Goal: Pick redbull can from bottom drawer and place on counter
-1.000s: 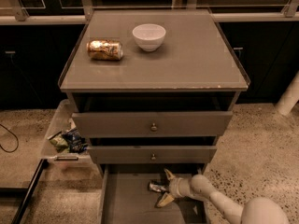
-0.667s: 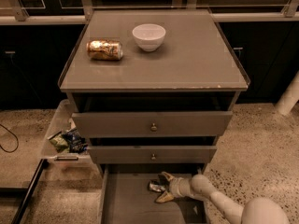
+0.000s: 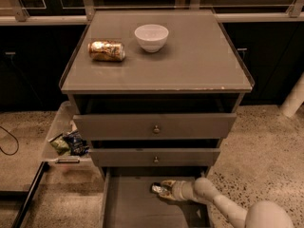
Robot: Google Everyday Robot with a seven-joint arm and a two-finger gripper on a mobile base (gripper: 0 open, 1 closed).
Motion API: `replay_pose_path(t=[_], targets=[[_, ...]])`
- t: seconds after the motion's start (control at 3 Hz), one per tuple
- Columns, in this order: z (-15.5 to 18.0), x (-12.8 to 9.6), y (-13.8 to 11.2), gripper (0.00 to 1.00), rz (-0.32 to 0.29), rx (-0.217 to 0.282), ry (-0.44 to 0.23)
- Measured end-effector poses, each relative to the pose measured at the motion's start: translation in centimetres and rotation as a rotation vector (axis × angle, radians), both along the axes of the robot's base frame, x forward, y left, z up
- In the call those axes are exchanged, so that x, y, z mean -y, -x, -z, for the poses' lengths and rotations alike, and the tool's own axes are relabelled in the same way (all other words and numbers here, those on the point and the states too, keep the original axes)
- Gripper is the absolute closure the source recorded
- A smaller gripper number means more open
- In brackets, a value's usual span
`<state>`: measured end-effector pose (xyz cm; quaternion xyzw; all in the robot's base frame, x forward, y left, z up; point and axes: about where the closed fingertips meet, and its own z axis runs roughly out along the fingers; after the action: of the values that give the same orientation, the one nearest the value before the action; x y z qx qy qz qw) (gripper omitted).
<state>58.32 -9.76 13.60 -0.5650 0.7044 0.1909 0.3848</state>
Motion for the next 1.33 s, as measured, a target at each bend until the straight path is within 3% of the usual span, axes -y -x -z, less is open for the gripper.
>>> replay_pose_path(t=[0.33,0.67,1.33], targets=[[0.0,0.0,0.0,0.89,0.000,0.000,0.000],[0.0,0.0,0.0,1.00,0.000,0.000,0.000],[-1.4,-0.6,0.3,1.00,-0.013,0.005,-0.012]])
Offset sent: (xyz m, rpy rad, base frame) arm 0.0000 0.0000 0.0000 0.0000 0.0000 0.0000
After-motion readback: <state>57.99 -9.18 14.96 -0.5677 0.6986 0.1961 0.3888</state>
